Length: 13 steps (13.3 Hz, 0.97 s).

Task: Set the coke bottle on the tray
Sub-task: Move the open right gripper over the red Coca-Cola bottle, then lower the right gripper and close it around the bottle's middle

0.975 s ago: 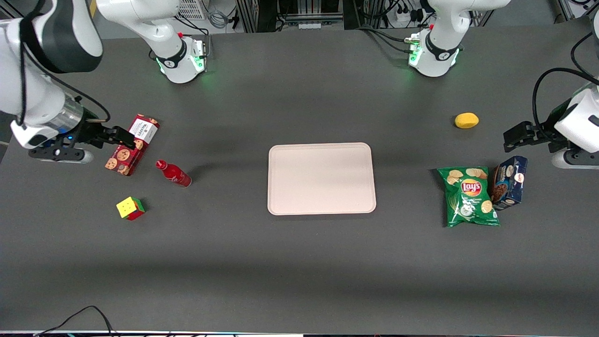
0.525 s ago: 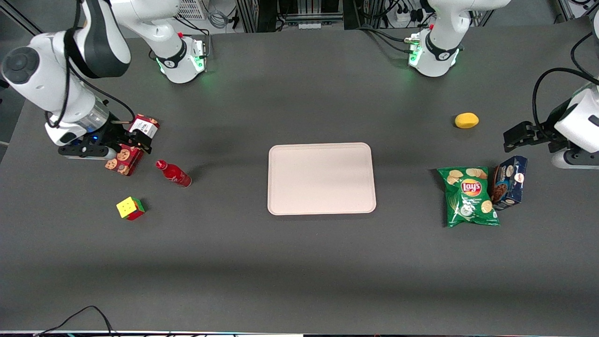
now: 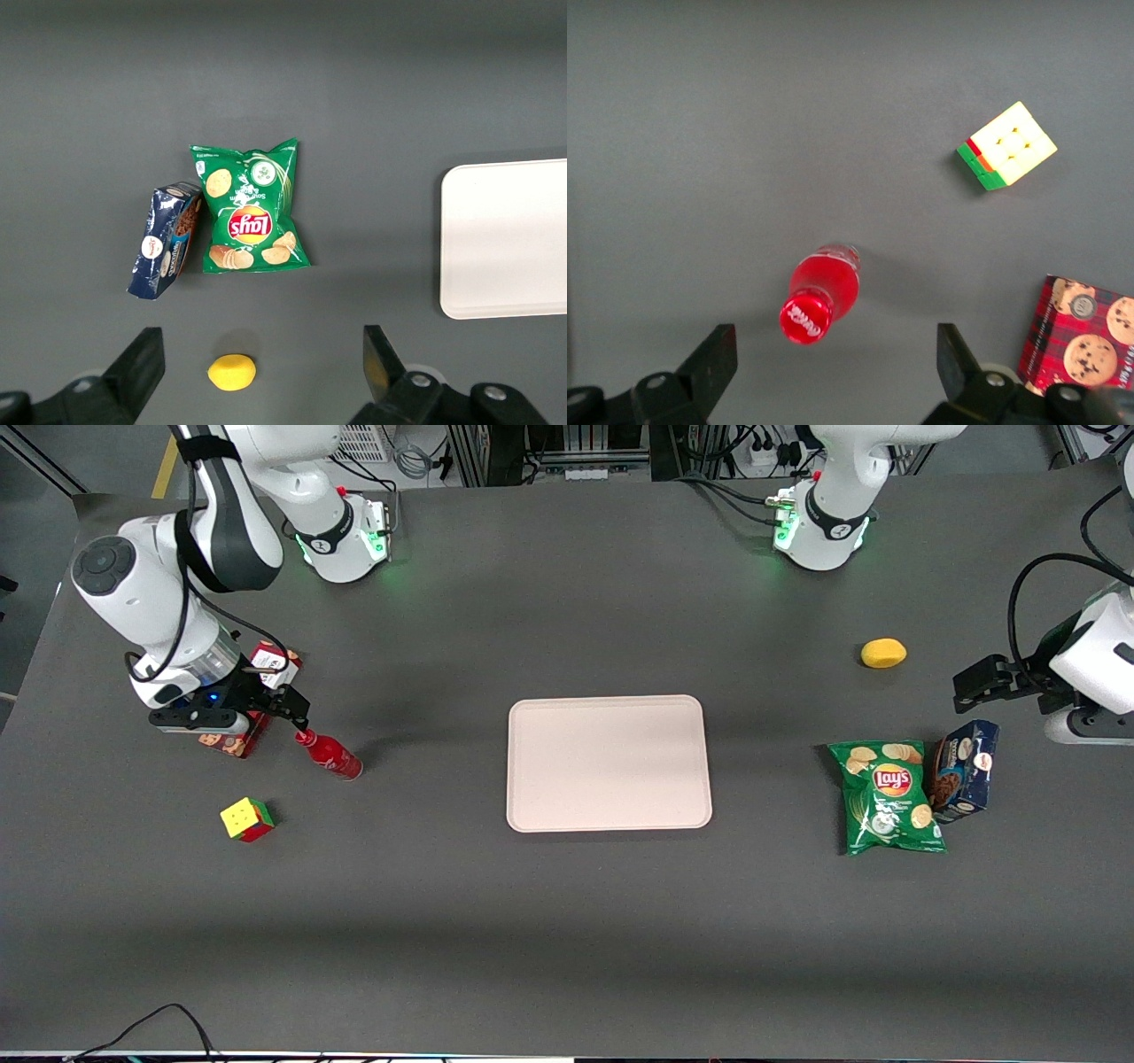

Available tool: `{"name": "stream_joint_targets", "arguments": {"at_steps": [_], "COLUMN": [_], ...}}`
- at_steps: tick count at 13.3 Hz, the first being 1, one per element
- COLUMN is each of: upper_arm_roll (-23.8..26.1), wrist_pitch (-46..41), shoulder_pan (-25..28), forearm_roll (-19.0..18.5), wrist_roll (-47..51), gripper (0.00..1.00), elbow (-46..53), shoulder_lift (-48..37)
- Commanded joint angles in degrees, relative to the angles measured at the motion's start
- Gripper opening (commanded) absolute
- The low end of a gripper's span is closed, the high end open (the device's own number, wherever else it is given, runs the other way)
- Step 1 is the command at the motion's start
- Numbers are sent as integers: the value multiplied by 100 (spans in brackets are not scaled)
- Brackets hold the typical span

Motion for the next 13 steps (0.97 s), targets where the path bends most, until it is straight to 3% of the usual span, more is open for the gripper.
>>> {"name": "stream_joint_targets", "arguments": {"at_steps": [1, 13], "upper_arm_roll": [46, 82], "wrist_pitch": [459, 882], "shoulder_pan": [28, 99], "forearm_roll": [121, 121], "wrist_roll": [-28, -19], "gripper": [100, 100], "elbow": [6, 32], "shoulder_lift": [383, 780]}}
